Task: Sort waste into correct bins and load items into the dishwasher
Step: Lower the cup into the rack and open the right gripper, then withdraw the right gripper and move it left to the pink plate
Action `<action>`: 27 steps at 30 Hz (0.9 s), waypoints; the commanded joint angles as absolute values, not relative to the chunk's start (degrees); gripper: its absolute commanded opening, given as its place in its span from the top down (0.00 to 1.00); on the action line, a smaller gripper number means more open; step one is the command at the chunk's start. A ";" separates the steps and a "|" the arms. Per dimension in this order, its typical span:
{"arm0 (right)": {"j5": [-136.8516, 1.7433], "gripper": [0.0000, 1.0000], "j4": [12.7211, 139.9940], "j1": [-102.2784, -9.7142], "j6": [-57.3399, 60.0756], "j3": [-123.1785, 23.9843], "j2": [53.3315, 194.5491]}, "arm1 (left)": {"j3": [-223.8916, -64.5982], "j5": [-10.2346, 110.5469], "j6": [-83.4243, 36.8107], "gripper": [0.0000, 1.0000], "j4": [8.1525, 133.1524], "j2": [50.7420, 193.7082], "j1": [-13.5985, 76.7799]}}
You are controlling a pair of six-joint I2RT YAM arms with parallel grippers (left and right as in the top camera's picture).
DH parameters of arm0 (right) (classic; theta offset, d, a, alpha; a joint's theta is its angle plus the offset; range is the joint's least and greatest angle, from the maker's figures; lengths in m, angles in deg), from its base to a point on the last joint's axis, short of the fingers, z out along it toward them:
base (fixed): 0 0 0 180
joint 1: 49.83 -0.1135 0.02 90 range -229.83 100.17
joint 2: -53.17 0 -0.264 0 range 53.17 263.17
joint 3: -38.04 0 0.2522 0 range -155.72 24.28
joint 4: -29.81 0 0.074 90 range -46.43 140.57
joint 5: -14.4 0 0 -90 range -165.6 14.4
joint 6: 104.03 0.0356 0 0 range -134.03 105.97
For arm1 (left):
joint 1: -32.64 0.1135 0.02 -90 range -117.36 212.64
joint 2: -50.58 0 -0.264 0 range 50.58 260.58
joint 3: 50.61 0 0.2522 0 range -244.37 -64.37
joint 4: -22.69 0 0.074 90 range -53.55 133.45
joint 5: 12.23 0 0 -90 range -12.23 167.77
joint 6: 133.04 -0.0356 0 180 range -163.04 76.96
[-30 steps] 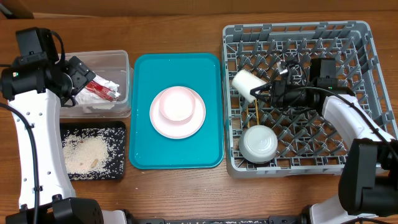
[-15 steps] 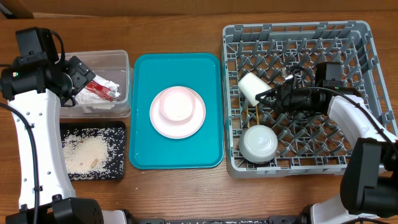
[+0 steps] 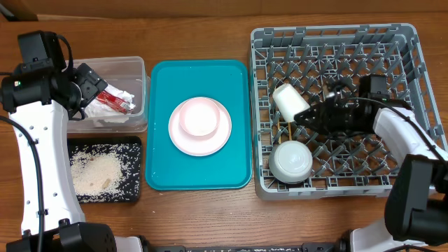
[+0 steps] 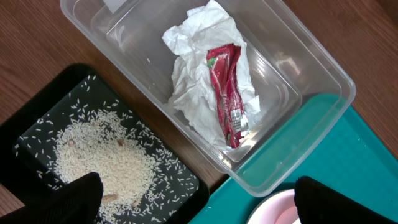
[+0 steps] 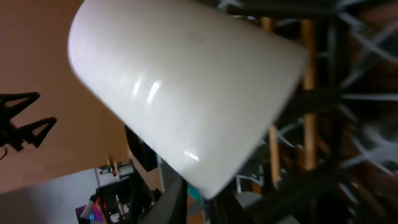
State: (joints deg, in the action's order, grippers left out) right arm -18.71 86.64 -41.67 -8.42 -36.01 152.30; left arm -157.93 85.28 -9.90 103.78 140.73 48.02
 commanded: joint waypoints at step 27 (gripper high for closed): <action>-63.17 0.88 82.07 -59.40 -3.48 -39.71 130.36 | -158.98 85.24 -8.74 0.00 103.71 140.90 47.62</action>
